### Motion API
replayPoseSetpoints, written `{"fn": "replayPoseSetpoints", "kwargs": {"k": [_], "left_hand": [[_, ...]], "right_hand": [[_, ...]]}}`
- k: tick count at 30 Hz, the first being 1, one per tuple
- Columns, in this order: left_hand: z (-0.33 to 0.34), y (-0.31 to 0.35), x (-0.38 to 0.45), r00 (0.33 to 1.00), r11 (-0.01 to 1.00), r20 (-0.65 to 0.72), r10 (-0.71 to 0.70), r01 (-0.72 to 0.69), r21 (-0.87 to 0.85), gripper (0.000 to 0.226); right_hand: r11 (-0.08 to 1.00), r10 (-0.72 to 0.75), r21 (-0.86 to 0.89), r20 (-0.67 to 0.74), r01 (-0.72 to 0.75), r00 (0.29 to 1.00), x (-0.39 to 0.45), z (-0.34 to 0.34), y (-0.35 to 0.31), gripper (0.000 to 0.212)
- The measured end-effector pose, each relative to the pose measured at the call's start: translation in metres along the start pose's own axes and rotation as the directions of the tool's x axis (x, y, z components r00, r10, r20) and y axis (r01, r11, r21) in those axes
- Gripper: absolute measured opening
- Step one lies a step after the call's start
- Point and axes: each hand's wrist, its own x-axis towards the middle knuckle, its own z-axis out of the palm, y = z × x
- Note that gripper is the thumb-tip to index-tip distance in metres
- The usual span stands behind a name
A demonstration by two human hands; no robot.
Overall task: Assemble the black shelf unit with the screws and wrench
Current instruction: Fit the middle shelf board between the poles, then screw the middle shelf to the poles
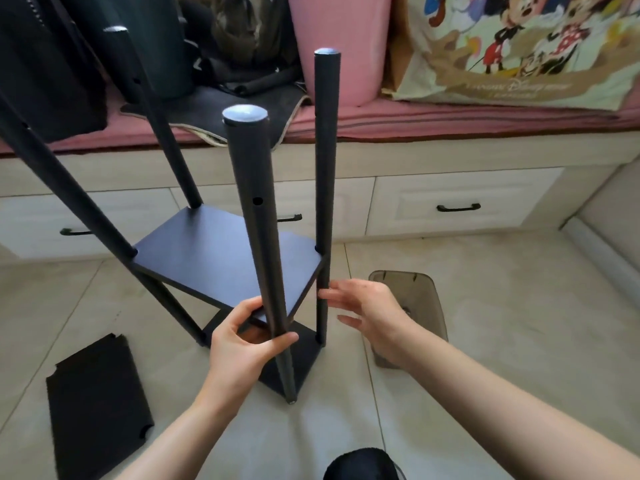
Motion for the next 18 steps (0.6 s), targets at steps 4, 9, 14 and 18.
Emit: {"fn": "replayPoseSetpoints", "kwargs": {"k": [4,9,14,18], "left_hand": [[0.004,0.002,0.001,1.000,1.000,-0.007,0.013,-0.013,0.003,0.053],[0.012,0.005,0.004,0.999,1.000,-0.036,0.021,-0.021,-0.006,0.055],[0.019,0.007,0.006,1.000,1.000,-0.019,0.010,-0.010,-0.017,0.058],[0.022,0.009,0.005,0.999,1.000,-0.029,0.014,-0.014,-0.009,0.056]], "right_hand": [[0.959,-0.018,-0.284,-0.099,-0.011,0.995,0.020,-0.073,0.028,0.016],[0.539,0.111,-0.838,-0.033,-0.089,0.993,0.043,-0.125,0.097,0.033],[0.434,0.111,-0.901,0.035,-0.017,0.993,0.053,-0.120,0.135,0.046],[0.343,0.083,-0.936,0.119,0.083,0.989,0.059,-0.110,0.143,0.039]]}}
